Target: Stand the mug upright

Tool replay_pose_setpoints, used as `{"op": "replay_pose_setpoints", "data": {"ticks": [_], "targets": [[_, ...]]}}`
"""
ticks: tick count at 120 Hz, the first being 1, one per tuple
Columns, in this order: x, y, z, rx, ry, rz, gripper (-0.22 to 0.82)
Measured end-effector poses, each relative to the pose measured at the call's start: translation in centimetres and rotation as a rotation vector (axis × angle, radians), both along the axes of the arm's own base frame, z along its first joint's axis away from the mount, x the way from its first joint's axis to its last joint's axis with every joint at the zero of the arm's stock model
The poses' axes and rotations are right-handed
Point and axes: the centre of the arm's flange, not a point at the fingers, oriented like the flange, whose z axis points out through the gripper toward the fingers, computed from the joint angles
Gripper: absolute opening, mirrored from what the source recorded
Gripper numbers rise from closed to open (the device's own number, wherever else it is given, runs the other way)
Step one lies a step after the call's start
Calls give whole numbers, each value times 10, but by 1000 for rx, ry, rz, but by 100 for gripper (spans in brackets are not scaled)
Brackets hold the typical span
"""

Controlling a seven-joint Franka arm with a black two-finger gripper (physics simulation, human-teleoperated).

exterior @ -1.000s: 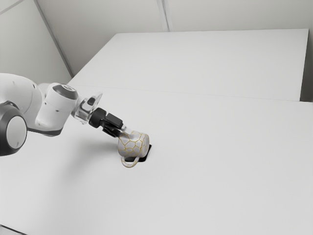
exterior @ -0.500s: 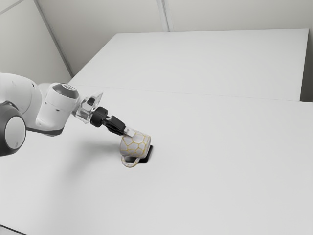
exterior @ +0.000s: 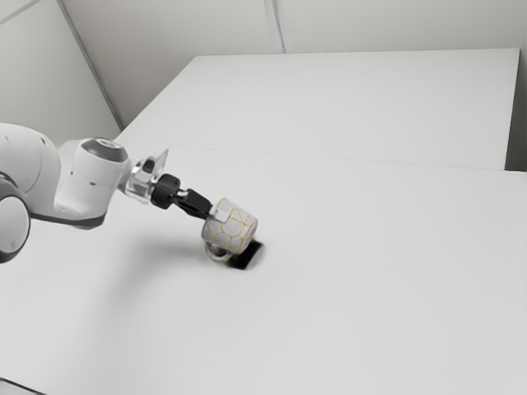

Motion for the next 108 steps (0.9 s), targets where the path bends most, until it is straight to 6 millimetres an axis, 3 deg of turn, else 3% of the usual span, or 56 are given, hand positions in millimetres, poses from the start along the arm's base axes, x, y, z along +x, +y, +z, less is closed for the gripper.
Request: {"op": "replay_pose_setpoints", "data": {"ticks": [15, 28, 63, 86, 108], "targets": [[1, -9, 32, 120, -24, -29, -17], [2, -25, 44, 281, -12, -65, -18], [5, -60, 50, 700, 60, -86, -18], [-5, -69, 37, 832, 115, 23, -18], [-9, -89, 47, 945, 93, 93, -18]]}}
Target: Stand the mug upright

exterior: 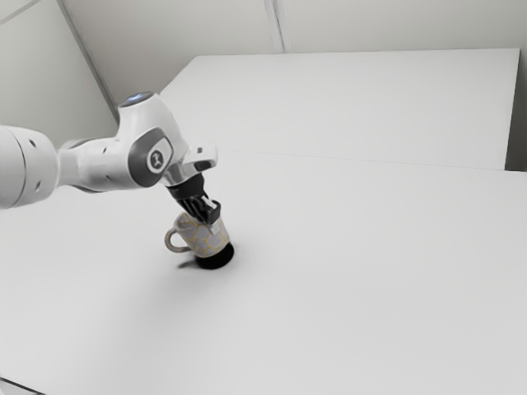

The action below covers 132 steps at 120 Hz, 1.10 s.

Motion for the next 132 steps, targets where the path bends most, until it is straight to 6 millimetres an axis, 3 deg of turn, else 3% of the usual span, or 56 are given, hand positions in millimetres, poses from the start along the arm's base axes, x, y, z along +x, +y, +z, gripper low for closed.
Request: {"op": "replay_pose_setpoints", "data": {"ticks": [53, 69, 105, 132], "targets": [[-38, -17, -12, 145, -46, 148, -17], [-54, -17, -24, 151, -35, 210, -17], [-61, -21, -44, 168, -15, 334, -17], [-58, -20, -42, 166, -14, 378, 29]]}}
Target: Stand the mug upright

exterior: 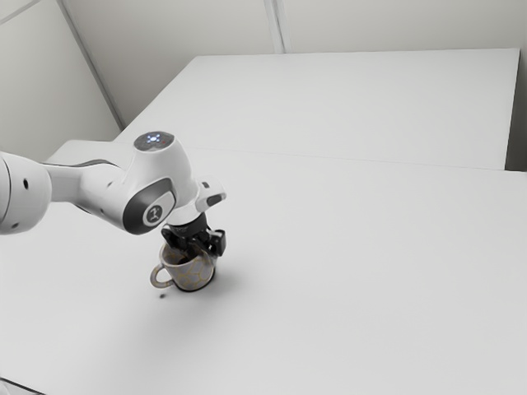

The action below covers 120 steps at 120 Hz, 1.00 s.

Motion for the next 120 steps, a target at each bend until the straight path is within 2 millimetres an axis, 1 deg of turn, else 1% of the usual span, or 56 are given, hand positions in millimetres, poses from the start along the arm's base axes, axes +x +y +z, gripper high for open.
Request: {"op": "replay_pose_setpoints", "data": {"ticks": [9, 19, 29, 45, 49, 63, 77, 88, 106, 120], "targets": [[2, 3, 4, -3, -6, 15, 39], [6, 6, 13, -15, -14, 38, 46], [7, 7, 24, -32, -16, 58, 51], [15, 5, 50, -70, -24, 81, 55], [20, 5, 60, -77, -30, 82, 56], [49, 10, 103, -89, -56, 78, 58], [66, 26, 139, -87, -67, 67, 59], [77, 44, 180, -74, -86, 63, 59], [82, 71, 241, -44, -116, 48, 60], [79, 85, 287, -29, -144, 38, 60]]}}
